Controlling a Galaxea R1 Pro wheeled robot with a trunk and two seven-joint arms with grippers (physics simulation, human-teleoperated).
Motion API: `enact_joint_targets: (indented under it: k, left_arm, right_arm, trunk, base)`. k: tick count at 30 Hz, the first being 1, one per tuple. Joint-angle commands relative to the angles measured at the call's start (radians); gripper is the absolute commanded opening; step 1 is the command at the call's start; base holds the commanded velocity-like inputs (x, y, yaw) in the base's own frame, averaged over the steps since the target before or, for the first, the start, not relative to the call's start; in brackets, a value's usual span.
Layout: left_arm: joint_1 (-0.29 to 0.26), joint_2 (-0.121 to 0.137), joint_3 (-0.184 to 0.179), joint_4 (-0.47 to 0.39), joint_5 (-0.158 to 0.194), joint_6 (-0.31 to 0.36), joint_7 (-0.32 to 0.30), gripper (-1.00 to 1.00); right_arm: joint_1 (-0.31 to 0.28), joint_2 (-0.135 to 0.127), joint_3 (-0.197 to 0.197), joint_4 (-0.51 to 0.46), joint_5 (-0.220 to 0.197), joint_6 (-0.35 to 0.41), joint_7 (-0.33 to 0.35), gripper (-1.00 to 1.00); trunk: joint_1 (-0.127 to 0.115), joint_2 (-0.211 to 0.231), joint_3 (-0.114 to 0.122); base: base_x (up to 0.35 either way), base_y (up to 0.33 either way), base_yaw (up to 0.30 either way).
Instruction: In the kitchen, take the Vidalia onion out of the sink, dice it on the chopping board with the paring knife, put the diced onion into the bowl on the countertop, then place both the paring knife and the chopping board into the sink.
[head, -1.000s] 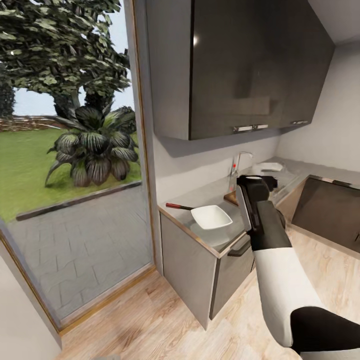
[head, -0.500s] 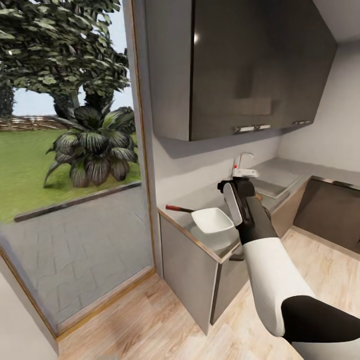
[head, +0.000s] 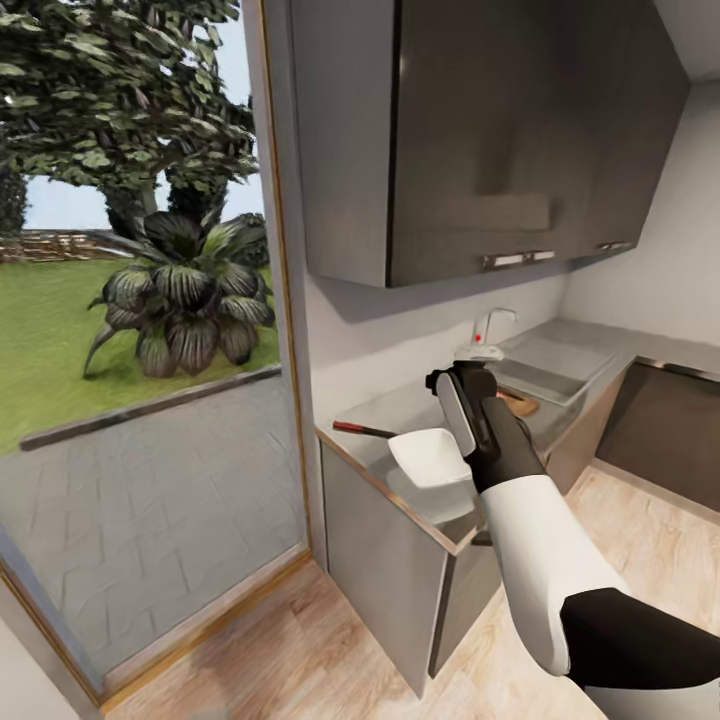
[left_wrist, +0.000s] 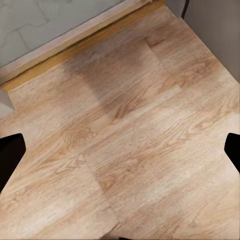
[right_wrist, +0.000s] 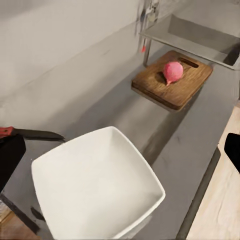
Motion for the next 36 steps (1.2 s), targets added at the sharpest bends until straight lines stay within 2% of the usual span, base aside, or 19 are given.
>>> enact_joint_targets:
  k: [1, 5, 10, 12, 14, 17, 27, 30, 34, 36]
  left_arm:
    - [-0.002, 0.0, -0.009, 0.004, 0.006, -0.006, 0.002, 1.0]
    - [-0.002, 0.003, -0.009, 0.004, 0.006, -0.005, 0.003, 1.0]
    - [-0.002, 0.013, -0.009, 0.005, 0.006, 0.015, 0.003, 1.0]
    - [-0.002, 0.018, -0.009, 0.005, 0.006, 0.035, 0.003, 1.0]
    - [-0.002, 0.021, -0.01, 0.005, 0.006, 0.073, 0.001, 1.0]
    - [-0.001, 0.024, -0.01, 0.005, 0.006, 0.09, 0.0, 1.0]
    - [-0.001, 0.024, -0.01, 0.005, 0.006, 0.098, 0.0, 1.0]
    - [-0.001, 0.024, -0.01, 0.005, 0.006, 0.098, 0.0, 1.0]
    - [-0.001, 0.024, -0.01, 0.005, 0.006, 0.098, 0.0, 1.0]
    - [-0.001, 0.024, -0.01, 0.005, 0.006, 0.098, 0.0, 1.0]
  right_arm:
    - [-0.001, 0.0, 0.004, 0.0, -0.015, 0.001, -0.01, 1.0]
    - [-0.001, 0.0, 0.011, 0.001, -0.061, 0.002, -0.01, 1.0]
    - [-0.001, 0.0, 0.014, 0.01, -0.09, 0.003, -0.01, 1.0]
    - [-0.001, 0.0, 0.015, 0.012, -0.094, 0.002, -0.01, 1.0]
    - [-0.001, 0.0, 0.028, 0.012, -0.098, 0.002, -0.01, 1.0]
    - [-0.001, 0.0, 0.051, 0.013, -0.1, 0.002, -0.01, 1.0]
    - [-0.001, 0.0, 0.074, 0.014, -0.101, 0.001, -0.01, 1.0]
    - [-0.001, 0.0, 0.1, 0.014, -0.101, 0.001, -0.01, 1.0]
    - [-0.001, 0.0, 0.172, 0.014, -0.101, 0.001, -0.009, 1.0]
    - [-0.001, 0.0, 0.195, 0.014, -0.103, 0.001, -0.003, 1.0]
  trunk:
    - [0.001, -0.001, -0.001]
    - [0.001, -0.001, -0.001]
    - [0.001, -0.001, -0.001]
    - [0.001, -0.001, -0.001]
    - [0.001, -0.001, -0.001]
    - [0.001, -0.001, -0.001]
    - [0.001, -0.001, -0.001]
    - [0.001, -0.001, -0.001]
    - [0.001, -0.001, -0.001]
    - [0.001, -0.001, -0.001]
  base:
    - [0.298, 0.001, 0.0]
    - [0.307, 0.0, 0.0]
    - [0.273, 0.0, 0.0]
    - [0.135, 0.0, 0.0]
    - [0.044, 0.0, 0.0]
    - [0.018, 0.0, 0.0]
    - [0.002, 0.0, 0.0]
    - [0.0, 0.0, 0.0]
    - [0.004, 0.0, 0.0]
    - [0.043, 0.0, 0.0]
